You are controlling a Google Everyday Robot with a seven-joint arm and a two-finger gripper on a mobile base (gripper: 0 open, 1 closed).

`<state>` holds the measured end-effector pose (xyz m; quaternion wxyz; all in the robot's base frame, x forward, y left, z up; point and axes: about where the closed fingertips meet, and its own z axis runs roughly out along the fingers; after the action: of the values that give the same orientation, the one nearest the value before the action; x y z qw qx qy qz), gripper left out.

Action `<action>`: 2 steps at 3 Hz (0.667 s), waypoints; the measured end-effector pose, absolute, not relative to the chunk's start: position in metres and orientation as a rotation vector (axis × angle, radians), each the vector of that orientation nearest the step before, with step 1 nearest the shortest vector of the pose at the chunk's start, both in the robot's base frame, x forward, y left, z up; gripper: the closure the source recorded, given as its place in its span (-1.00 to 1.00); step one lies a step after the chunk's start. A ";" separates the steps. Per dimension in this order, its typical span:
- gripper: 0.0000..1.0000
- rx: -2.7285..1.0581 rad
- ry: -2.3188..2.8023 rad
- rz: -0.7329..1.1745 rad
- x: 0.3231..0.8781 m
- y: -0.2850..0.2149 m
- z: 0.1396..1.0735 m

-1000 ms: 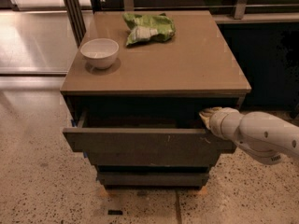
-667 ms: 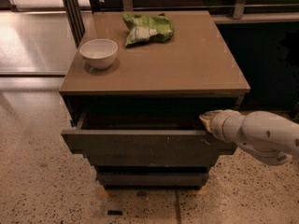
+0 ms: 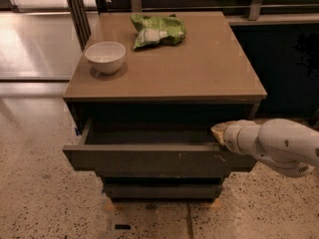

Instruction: Open top drawer

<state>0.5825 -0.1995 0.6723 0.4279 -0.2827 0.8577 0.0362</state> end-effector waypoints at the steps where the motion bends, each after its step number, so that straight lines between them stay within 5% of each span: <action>1: 1.00 -0.686 2.243 0.173 0.549 -0.205 0.666; 2: 1.00 -0.642 2.276 0.251 0.510 -0.210 0.671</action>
Offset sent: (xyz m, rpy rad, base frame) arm -0.0974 -0.0145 -0.0045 0.1266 0.2006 -0.0198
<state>0.5098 -0.2095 0.6712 0.3723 -0.2505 0.8883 0.0978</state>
